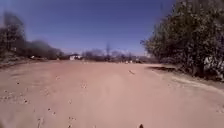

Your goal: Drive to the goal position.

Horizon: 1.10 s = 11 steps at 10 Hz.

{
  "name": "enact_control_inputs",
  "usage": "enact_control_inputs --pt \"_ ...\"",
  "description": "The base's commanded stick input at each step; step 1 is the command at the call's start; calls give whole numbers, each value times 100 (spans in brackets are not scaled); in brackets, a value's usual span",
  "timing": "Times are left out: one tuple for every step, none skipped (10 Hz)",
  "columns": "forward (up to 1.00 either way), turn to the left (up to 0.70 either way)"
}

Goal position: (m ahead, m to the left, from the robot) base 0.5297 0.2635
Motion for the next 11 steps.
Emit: enact_control_inputs --pt "85 0" --pt "85 0" --pt "85 0" --pt "85 0" --pt "85 0" --pt "85 -10" --pt "85 -26" --pt "85 -30" --pt "85 -22" --pt "85 -15" --pt "85 -7"
